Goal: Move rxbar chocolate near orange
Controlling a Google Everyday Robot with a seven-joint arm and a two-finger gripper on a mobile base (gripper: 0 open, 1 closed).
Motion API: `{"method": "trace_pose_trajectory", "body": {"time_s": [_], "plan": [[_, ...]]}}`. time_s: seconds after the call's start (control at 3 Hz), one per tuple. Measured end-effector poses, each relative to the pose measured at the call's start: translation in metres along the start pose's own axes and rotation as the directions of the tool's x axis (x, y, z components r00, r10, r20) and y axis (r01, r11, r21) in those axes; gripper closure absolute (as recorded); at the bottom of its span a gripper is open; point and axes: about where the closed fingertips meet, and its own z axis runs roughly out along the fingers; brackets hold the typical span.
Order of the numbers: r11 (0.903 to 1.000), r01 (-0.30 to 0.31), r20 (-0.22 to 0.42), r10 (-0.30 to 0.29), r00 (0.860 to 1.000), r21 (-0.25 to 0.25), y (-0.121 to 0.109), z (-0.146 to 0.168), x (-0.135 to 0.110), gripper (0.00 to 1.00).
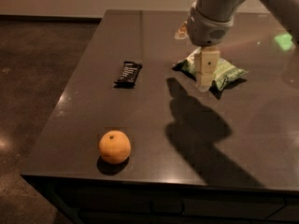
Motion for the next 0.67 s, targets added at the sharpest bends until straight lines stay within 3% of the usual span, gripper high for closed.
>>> {"method": "trace_pose_trajectory", "body": {"time_s": [0.33,0.67], "plan": [[0.9924,0.122,0.039,-0.121,0.992,-0.014,-0.018,0.015,-0.023,0.0],[0.9685,0.248,0.103,-0.245,0.964,-0.018,-0.033,0.028,-0.053,0.0]]}}
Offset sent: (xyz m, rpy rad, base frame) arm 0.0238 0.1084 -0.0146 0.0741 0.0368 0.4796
